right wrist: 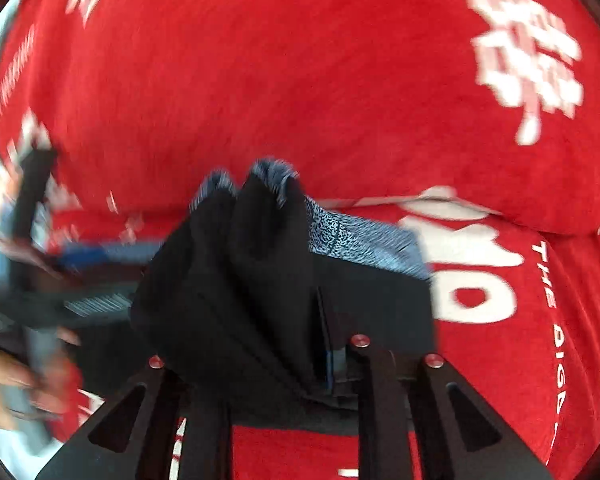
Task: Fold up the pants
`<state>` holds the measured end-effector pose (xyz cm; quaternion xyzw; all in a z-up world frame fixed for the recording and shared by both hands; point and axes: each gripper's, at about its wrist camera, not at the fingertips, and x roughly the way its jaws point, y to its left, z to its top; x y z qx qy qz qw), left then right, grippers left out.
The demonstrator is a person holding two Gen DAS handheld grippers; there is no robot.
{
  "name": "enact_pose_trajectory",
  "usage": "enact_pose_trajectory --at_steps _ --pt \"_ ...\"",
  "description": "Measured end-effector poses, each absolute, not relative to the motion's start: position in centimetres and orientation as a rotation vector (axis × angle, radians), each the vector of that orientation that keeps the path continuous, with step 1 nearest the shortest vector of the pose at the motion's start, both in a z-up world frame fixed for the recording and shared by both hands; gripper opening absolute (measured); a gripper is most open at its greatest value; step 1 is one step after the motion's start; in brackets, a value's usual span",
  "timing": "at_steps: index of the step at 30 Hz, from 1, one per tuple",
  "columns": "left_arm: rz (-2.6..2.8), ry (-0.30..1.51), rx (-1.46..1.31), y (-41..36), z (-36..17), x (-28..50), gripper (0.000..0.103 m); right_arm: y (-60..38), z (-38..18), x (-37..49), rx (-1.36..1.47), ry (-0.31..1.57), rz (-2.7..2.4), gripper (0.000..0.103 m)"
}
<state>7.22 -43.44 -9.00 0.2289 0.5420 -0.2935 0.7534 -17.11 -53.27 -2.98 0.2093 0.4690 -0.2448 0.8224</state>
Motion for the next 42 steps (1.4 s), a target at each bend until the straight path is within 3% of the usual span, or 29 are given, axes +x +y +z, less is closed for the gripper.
enact_pose_trajectory --at_steps 4,6,11,13,17,19,24,27,28,29,30,31,32,38,42 --pt "-0.599 1.258 0.448 -38.6 -10.2 10.4 0.098 -47.3 -7.8 -12.9 0.246 1.124 -0.578 0.040" --pt "-0.588 1.277 0.425 -36.9 -10.6 11.2 0.098 -43.6 -8.6 -10.5 0.050 1.181 -0.607 0.062" --pt "-0.639 1.303 0.387 -35.2 -9.3 12.1 0.098 -38.8 -4.6 -10.1 -0.039 1.124 -0.497 0.062" --pt "-0.717 1.322 0.371 -35.9 -9.4 11.4 0.098 -39.8 -2.7 -11.1 0.127 1.100 -0.446 0.062" --pt "-0.958 1.374 0.343 -37.7 -7.9 8.5 0.096 -47.0 -2.7 -16.5 0.748 0.985 -0.465 0.062" --pt "-1.059 1.404 0.333 -39.0 -7.8 6.9 0.085 -50.9 -4.8 -20.3 1.067 0.906 -0.485 0.062" --pt "-1.182 1.506 0.351 -43.0 -9.1 2.9 0.070 -54.3 -8.3 -25.1 1.405 0.770 -0.504 0.062" --pt "-1.226 1.535 0.321 -44.8 -9.7 1.6 0.070 -54.5 -9.0 -26.0 1.475 0.700 -0.495 0.062" --pt "-1.231 1.543 0.317 -45.2 -9.6 1.1 0.066 -54.8 -9.7 -26.1 1.513 0.678 -0.494 0.061" --pt "-1.229 1.550 0.320 -45.6 -9.8 0.8 0.058 -55.3 -10.2 -26.3 1.539 0.664 -0.497 0.059" --pt "-1.213 1.560 0.340 -46.0 -10.3 0.4 0.047 -55.4 -10.8 -26.3 1.571 0.650 -0.498 0.047" --pt "-1.196 1.565 0.360 -46.1 -10.3 0.1 0.036 -55.6 -11.6 -26.3 1.608 0.647 -0.512 0.029" --pt "-1.189 1.571 0.367 -46.1 -10.4 -0.1 0.033 -56.0 -11.4 -26.5 1.619 0.662 -0.534 0.005" --pt "-1.211 1.476 0.406 -44.5 -8.0 -1.0 0.033 -55.8 -9.1 -25.5 1.510 0.707 -0.478 0.004" --pt "-1.146 1.480 0.487 -43.5 -9.8 -1.5 0.033 -55.0 -10.6 -25.2 1.516 0.785 -0.482 0.004"
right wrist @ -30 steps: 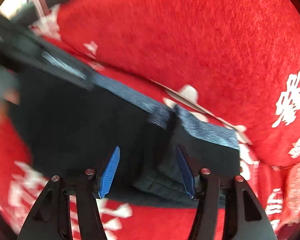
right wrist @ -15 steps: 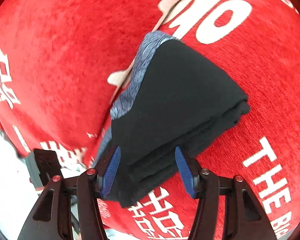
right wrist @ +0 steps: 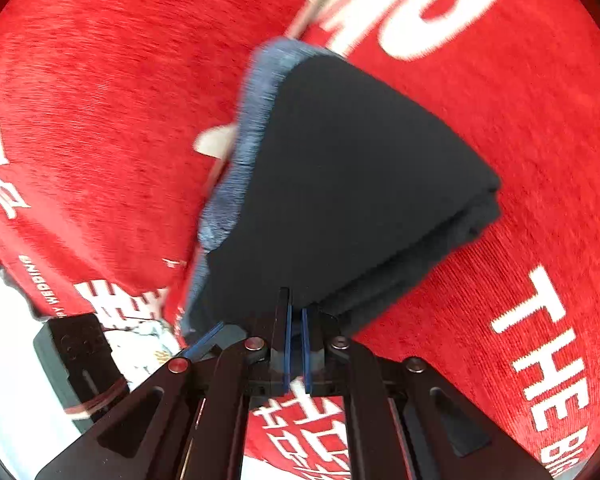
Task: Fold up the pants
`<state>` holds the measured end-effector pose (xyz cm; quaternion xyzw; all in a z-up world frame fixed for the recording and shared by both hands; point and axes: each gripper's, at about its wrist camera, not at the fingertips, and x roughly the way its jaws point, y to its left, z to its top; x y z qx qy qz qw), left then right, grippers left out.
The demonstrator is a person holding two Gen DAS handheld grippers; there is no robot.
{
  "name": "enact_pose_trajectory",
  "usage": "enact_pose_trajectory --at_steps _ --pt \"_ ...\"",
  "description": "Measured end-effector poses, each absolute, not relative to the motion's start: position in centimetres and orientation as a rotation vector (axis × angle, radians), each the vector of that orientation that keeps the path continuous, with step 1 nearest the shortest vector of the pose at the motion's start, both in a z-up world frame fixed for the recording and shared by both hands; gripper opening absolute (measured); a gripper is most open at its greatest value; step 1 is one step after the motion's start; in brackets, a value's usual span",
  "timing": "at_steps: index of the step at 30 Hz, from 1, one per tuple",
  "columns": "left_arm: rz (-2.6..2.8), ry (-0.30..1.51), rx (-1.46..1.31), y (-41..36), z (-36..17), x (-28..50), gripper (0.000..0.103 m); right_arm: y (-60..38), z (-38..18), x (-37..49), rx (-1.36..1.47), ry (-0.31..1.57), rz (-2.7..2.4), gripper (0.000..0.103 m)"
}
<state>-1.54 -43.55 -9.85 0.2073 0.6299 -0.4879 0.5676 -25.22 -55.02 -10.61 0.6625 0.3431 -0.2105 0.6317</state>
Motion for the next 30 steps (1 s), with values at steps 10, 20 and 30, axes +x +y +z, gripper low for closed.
enact_pose_trajectory --at_steps 10,20,30 --pt "-1.020 1.460 0.429 -40.4 -9.3 0.7 0.057 -53.5 -11.3 -25.6 1.624 0.688 -0.361 0.051" --pt "-0.971 1.497 0.449 -38.0 -10.1 2.0 0.057 -53.6 -15.0 -24.1 1.771 0.557 -0.401 0.048" --pt "-0.935 1.463 0.478 -36.2 -9.4 2.6 0.057 -52.6 -11.8 -20.5 1.556 0.689 -0.336 0.013"
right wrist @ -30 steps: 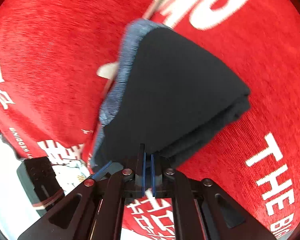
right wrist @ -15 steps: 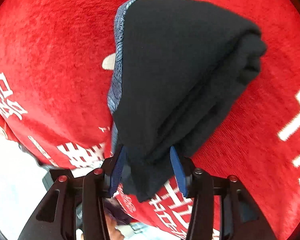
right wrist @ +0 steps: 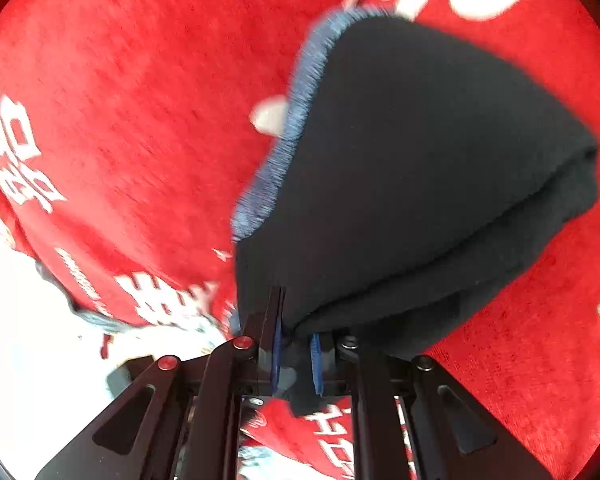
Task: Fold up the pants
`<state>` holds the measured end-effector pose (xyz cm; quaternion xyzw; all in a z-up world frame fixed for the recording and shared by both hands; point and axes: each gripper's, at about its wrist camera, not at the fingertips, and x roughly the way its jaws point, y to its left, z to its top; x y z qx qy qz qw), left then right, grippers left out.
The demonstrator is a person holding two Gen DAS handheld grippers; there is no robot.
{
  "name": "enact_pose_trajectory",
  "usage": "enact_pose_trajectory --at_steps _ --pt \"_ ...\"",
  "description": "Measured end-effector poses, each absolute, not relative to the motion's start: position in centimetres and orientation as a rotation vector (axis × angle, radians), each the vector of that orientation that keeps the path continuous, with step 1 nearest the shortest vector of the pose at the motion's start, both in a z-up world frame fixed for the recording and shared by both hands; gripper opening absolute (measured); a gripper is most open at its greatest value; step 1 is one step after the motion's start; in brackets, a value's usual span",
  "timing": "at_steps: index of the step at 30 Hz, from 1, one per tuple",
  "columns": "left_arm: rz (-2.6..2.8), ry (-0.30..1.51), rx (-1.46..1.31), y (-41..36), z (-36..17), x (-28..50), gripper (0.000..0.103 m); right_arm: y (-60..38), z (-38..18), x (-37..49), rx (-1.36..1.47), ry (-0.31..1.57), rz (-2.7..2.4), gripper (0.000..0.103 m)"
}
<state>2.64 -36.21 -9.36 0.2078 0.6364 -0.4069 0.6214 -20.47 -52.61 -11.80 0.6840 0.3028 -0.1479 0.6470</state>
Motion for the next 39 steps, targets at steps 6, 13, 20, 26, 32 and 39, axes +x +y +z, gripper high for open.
enact_pose_trajectory --at_steps 6,13,20,26,32,39 --pt "-0.909 1.415 0.504 -36.8 -8.7 3.1 0.057 -51.1 -13.3 -19.4 1.462 0.851 -0.363 0.030" --pt "-0.967 1.337 0.485 -40.6 -6.4 3.5 0.057 -54.4 -4.4 -19.7 1.189 0.857 -0.226 0.032" --pt "-0.962 1.279 0.533 -47.8 -9.3 1.7 0.057 -63.3 -7.3 -17.1 1.072 0.901 -0.475 0.015" --pt "-0.921 1.309 0.574 -46.2 -11.8 1.7 0.058 -60.7 -10.4 -15.4 0.918 0.979 -0.493 0.013" --pt "-0.880 1.320 0.557 -42.1 -10.4 3.2 0.058 -58.3 -9.0 -12.0 0.915 1.040 -0.387 0.017" --pt "-0.781 1.314 0.570 -37.6 -10.0 4.9 0.058 -54.2 -8.5 -6.1 0.889 1.010 -0.290 0.028"
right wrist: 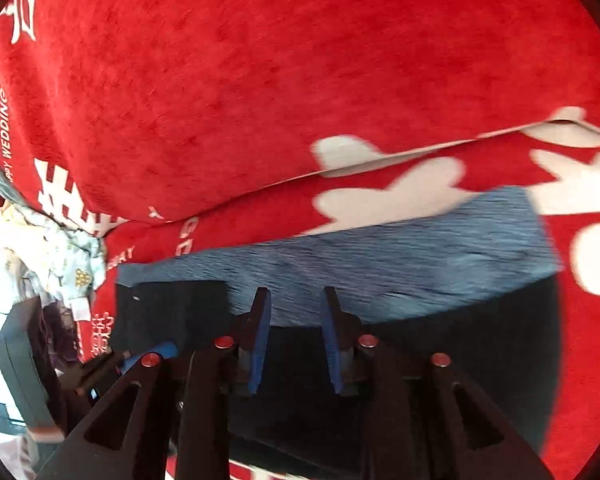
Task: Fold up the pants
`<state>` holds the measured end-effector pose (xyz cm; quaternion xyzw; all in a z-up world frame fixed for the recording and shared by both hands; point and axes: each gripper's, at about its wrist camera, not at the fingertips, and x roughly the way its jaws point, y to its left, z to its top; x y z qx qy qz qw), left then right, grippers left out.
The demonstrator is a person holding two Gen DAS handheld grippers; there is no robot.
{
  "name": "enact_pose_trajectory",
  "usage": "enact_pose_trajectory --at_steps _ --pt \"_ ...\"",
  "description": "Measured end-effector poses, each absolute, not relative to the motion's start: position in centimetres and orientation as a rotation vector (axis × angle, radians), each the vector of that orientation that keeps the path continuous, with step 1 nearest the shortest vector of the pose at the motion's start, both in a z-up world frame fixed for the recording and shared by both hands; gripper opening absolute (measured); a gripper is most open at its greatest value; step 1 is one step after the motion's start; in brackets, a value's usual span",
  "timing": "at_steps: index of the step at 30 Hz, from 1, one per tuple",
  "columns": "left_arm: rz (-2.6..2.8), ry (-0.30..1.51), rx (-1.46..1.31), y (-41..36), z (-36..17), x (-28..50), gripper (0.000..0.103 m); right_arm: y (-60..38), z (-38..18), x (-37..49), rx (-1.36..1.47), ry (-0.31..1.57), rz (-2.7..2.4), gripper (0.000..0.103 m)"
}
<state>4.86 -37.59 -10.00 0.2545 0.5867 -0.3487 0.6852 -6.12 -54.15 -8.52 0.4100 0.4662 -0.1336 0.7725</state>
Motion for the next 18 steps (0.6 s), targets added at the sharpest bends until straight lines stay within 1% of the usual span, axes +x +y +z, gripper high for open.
enact_pose_trajectory --at_steps 3,4,7,10,18 --pt "-0.737 1.324 0.573 -35.8 -10.1 5.6 0.058 -52.3 -11.1 -4.3 0.923 1.093 -0.268 0.028" --pt "-0.725 1.330 0.566 -35.3 -10.1 5.8 0.058 -51.3 -11.0 -4.2 0.888 1.086 -0.301 0.028" --pt "-0.696 1.344 0.535 -33.6 -10.0 6.5 0.058 -49.4 -10.3 -4.4 0.832 1.141 -0.314 0.030" --pt "-0.680 1.352 0.526 -32.1 -10.1 6.9 0.058 -47.8 -9.6 -5.1 0.837 1.163 -0.280 0.030" --pt "-0.625 1.362 0.518 -29.3 -9.3 7.1 0.058 -46.5 -6.3 -8.6 0.829 1.151 -0.305 0.031"
